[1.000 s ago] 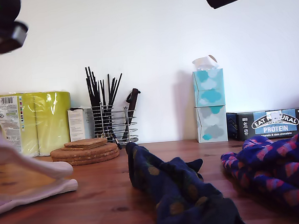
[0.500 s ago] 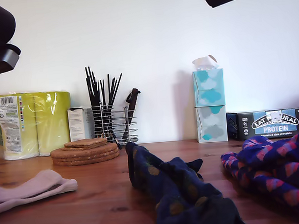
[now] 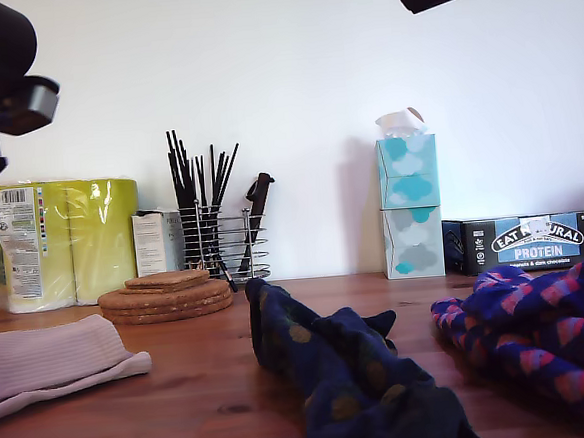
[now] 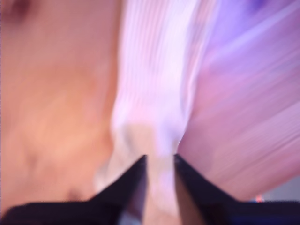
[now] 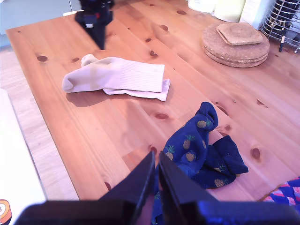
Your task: Pair up the socks based on colour and pattern, by placing each sock on top of its pair
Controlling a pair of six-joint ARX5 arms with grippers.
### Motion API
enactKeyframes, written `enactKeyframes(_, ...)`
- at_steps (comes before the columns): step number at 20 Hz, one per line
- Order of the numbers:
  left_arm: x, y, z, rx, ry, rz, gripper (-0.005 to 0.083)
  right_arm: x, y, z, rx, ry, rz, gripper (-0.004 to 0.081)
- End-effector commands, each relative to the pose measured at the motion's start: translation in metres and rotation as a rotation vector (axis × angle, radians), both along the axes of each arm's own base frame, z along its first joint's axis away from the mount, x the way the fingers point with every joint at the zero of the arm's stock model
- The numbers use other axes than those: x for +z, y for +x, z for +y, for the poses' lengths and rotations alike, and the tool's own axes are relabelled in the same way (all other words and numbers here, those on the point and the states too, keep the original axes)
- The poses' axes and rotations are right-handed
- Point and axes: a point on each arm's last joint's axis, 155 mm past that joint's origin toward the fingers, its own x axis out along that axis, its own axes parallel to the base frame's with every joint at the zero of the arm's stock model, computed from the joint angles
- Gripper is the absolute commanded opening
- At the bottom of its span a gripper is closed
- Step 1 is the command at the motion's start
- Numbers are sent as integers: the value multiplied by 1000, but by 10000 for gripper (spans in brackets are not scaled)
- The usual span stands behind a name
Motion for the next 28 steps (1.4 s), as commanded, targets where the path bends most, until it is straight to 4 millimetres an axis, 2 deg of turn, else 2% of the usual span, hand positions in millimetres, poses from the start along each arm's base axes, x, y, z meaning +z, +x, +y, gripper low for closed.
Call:
enactKeyframes(1,-3,6,-6,-58,-31,-16,-25,-10,-3,0,10,-13,9,-12)
enactKeyframes(3,-9,11,-6,-79,-34,-18,-25,-9,-3,0,10,-13,8,-12)
enactKeyframes(10,-50,14,1,-109,-3,92,-24,-10,-3,0,21,-27,-9,-12)
enactKeyframes(15,-79,14,8,-105,45,163,-24,-32,-18,-7,60,-95,74,-12)
enactKeyframes(20,-108,11,13,-73,81,235,-24,-30,-19,-9,57,-93,69,-12)
enactKeyframes(24,-115,16,-5,-11,63,215,-24,-27,-19,-10,58,-84,60,-12)
enactKeyframes(28,-114,9,-45,111,-7,230,-24,-27,-17,-11,55,-90,46,-12)
